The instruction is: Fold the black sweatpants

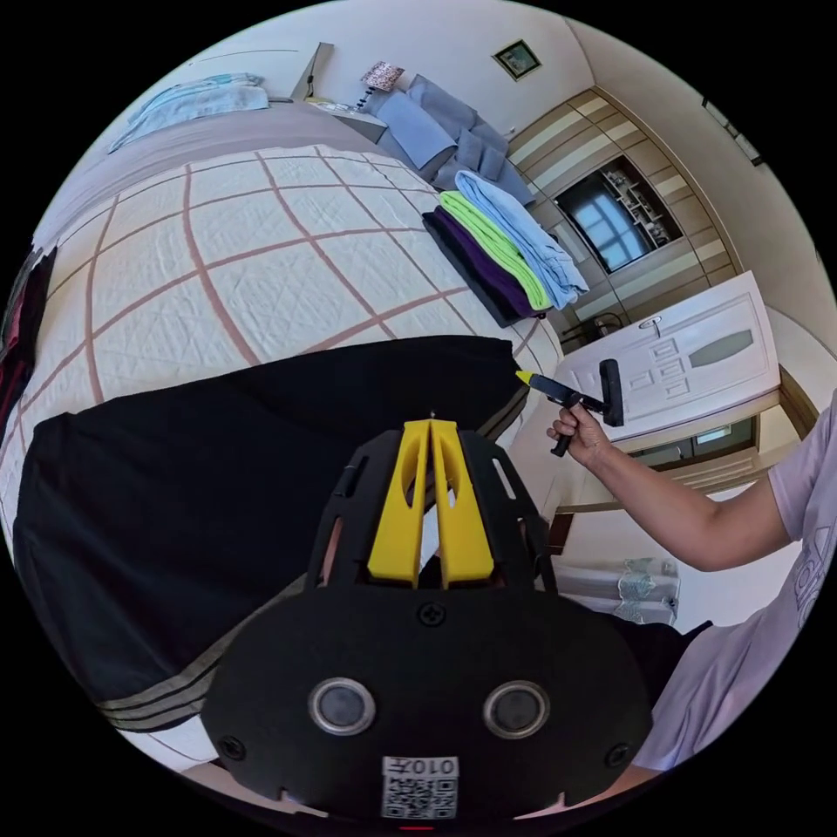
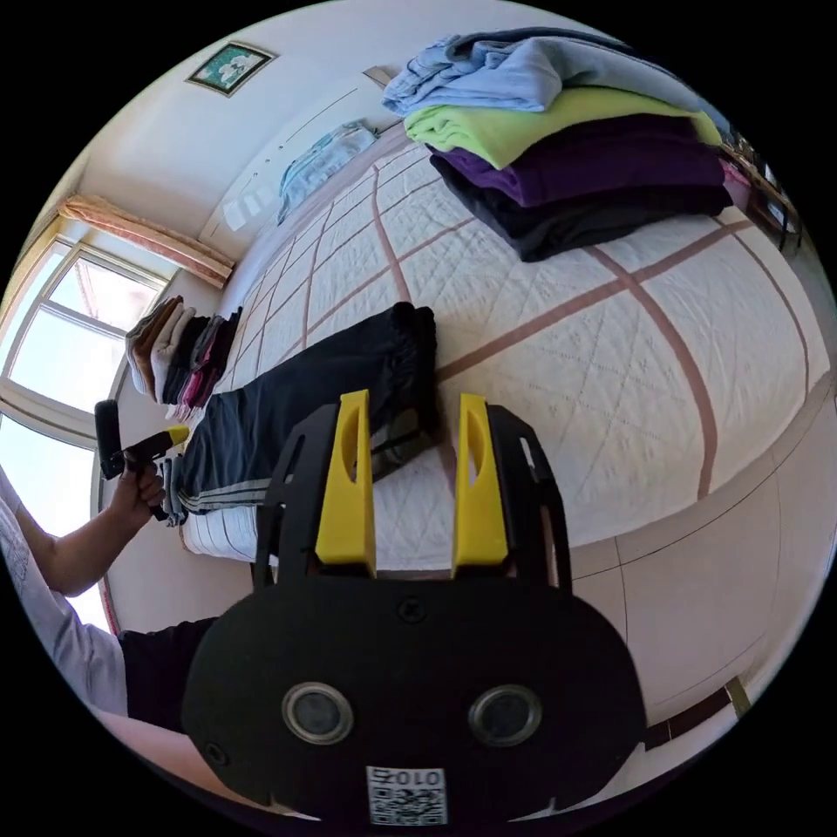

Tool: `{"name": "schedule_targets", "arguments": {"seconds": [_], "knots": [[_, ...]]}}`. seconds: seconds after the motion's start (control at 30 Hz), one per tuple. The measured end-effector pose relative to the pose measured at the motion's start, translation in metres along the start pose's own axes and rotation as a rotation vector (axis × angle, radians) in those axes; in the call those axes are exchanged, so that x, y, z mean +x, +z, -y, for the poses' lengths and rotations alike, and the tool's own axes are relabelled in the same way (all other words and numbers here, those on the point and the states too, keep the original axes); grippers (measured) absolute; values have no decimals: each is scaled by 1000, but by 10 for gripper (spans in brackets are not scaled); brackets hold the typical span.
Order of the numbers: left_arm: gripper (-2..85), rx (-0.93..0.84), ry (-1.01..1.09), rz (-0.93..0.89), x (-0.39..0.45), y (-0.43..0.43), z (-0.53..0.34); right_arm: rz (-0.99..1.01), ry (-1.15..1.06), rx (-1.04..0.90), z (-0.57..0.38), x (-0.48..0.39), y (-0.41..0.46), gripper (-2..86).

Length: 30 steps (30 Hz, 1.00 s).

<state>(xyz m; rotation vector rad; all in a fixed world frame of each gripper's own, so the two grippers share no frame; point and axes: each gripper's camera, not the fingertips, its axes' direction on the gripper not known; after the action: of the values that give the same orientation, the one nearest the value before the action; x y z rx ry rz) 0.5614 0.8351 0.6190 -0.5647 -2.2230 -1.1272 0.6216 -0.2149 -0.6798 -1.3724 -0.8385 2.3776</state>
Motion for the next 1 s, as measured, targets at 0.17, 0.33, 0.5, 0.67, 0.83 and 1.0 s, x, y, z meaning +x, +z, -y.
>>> {"name": "schedule_targets", "arguments": {"seconds": [0.17, 0.33, 0.5, 0.67, 0.83, 1.0], "knots": [[-1, -16, 28, -10, 6, 10, 5, 12, 2, 3, -2, -3, 3, 80], [-2, 7, -2, -18, -8, 2, -8, 101, 85, 21, 9, -16, -31, 56], [-1, 53, -51, -16, -32, -19, -31, 2, 50, 100, 37, -105, -85, 45], [-1, 113, -104, 3, -64, -55, -61, -157, -210, 58, 86, -313, -90, 44], [-1, 179, -180, 56, -110, -107, -101, -269, -492, 10, 101, -500, -26, 53], [-1, 212, -275, 137, -145, -144, -146, -242, -616, -94, 115, -595, 38, 66]]}}
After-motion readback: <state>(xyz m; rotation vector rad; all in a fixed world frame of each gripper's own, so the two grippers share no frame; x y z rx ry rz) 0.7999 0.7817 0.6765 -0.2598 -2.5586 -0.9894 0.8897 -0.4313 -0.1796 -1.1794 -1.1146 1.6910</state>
